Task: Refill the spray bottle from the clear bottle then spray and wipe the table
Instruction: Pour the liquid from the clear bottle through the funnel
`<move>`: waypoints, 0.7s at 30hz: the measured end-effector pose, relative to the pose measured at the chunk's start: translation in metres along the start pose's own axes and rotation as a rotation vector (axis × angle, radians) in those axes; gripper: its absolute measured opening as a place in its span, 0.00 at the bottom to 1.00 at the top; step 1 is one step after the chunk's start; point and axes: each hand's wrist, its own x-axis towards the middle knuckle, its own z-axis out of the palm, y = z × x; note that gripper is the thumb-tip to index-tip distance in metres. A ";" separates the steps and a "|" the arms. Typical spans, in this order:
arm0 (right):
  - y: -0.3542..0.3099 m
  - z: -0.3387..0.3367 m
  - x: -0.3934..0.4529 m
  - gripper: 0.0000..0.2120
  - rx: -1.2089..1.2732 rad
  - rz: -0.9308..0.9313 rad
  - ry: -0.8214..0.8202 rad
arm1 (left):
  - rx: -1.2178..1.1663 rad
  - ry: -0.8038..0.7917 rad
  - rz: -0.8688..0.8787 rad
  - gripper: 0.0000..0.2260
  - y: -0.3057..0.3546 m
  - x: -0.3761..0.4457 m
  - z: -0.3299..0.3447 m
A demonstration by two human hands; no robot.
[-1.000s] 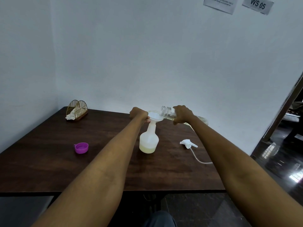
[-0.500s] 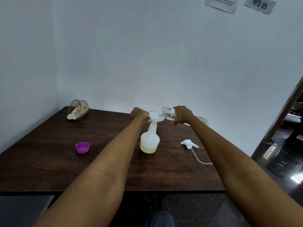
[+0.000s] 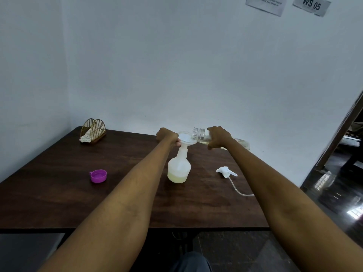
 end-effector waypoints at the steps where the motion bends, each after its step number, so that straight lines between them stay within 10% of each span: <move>1: 0.000 0.000 0.000 0.22 0.000 0.000 0.001 | 0.003 0.003 0.003 0.03 0.000 0.000 0.000; 21: -0.002 -0.003 -0.004 0.25 -0.005 -0.003 -0.009 | 0.014 -0.009 0.006 0.03 0.000 -0.002 -0.001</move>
